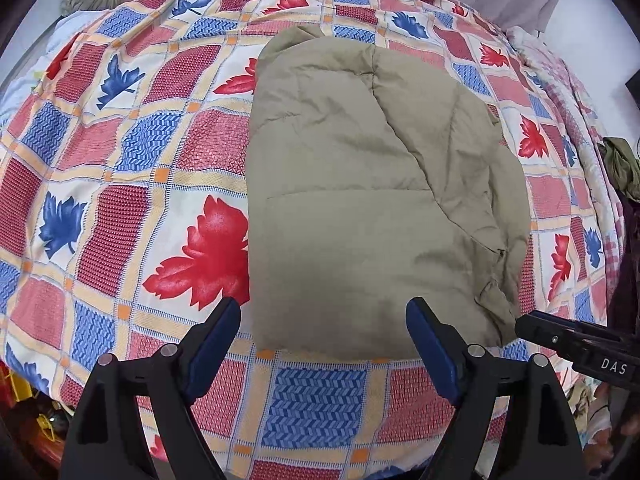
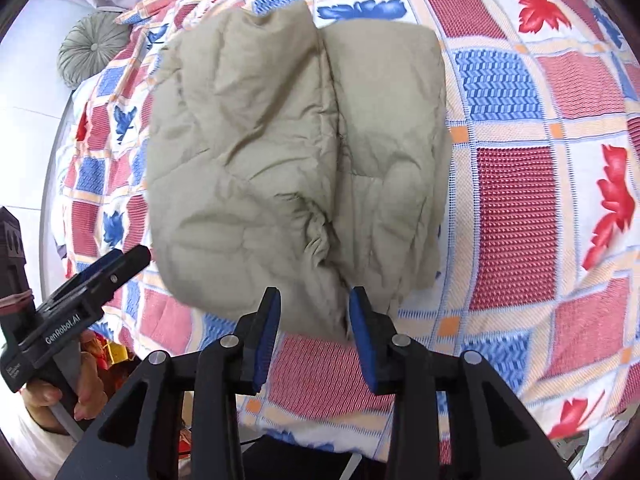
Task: Fold large clothes
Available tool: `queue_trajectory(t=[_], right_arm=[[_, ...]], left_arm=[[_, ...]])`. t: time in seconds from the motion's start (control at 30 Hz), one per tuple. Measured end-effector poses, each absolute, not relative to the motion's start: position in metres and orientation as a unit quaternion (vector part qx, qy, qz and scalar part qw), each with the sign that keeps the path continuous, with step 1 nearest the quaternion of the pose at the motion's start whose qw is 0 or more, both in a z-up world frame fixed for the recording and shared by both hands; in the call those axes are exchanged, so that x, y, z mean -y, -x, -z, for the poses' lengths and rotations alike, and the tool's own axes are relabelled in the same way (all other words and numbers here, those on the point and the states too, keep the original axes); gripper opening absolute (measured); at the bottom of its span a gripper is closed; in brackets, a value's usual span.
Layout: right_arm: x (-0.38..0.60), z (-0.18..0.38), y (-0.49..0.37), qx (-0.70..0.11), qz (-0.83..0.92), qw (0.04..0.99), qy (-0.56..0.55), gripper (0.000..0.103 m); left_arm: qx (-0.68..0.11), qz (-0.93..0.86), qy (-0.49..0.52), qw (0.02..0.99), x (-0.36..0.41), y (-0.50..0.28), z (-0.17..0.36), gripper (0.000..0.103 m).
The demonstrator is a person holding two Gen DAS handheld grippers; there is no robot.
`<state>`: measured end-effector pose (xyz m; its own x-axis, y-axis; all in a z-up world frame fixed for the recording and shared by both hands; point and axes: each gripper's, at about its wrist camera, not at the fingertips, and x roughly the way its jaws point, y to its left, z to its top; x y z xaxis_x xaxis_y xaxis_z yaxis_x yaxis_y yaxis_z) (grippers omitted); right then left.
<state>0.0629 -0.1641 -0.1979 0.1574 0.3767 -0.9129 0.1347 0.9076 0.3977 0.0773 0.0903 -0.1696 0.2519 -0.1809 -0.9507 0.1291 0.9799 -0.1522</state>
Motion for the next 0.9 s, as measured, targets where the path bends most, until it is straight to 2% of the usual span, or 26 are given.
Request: queue_trajectory(t=[0.17,0.2,0.3,0.37,0.43,0.5,0.6,0.63,0.7,0.9], right_arm=[[0.158,0.178,-0.050,-0.644,-0.079,0.737,-0.189,0.040],[0.157,0.175,-0.048,-0.645,-0.078,0.737,-0.187,0.040],[0.153,0.162,-0.040,-0.643,-0.077,0.741,-0.179,0.041],[0.150,0.150,-0.036,-0.639,-0.079,0.746,-0.169,0.047],[0.145,0.139,-0.033,-0.632,-0.081,0.754,-0.159,0.059],[0.143,0.127,-0.031,-0.625,-0.077,0.763,-0.146,0.064],[0.139,0.108,-0.029,-0.613,-0.064,0.777,-0.126,0.067],[0.138,0.102,-0.029,-0.609,-0.061,0.781,-0.121,0.075],[0.136,0.087,-0.028,-0.595,-0.055,0.794,-0.112,0.084],[0.132,0.043,-0.024,-0.544,-0.023,0.835,-0.077,0.088]], left_arm=[[-0.615,0.103,0.019,0.781,-0.093,-0.057,0.156,0.087],[-0.619,0.104,0.019,0.778,-0.094,-0.052,0.153,0.102],[-0.615,0.101,0.011,0.782,-0.094,-0.038,0.142,0.103],[-0.614,0.102,0.007,0.783,-0.094,-0.032,0.131,0.103],[-0.611,0.092,-0.003,0.786,-0.093,-0.028,0.122,0.103],[-0.599,0.089,-0.011,0.796,-0.093,-0.024,0.107,0.103],[-0.582,0.078,-0.004,0.809,-0.096,-0.022,0.086,0.103],[-0.578,0.073,-0.003,0.812,-0.097,-0.022,0.081,0.103],[-0.565,0.061,-0.006,0.822,-0.098,-0.022,0.067,0.103],[-0.533,0.046,-0.009,0.845,-0.099,-0.022,0.028,0.103]])
